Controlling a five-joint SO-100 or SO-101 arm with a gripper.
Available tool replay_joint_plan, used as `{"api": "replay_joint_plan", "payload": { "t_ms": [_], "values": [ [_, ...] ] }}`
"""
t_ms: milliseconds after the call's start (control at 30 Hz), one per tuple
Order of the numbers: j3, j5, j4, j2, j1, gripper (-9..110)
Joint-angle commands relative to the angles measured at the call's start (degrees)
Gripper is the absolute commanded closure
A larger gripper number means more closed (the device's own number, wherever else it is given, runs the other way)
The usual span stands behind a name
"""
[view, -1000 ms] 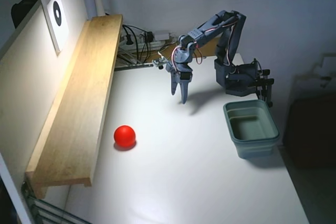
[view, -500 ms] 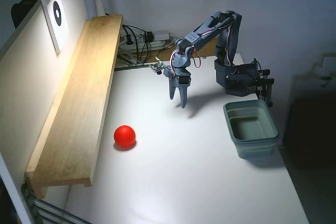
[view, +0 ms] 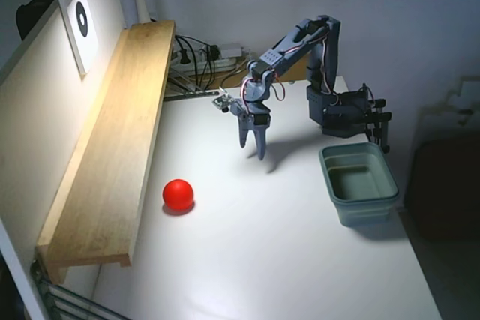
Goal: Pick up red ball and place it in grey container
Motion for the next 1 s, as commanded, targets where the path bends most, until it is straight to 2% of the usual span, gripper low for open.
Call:
{"api": "replay_joint_plan", "payload": {
  "t_ms": [0,967],
  "values": [
    [-3.89,0.09,-0.85,-1.02,-1.04,63],
    [-24.37,0.09,0.49,-20.16,-1.04,63]
  ]
}}
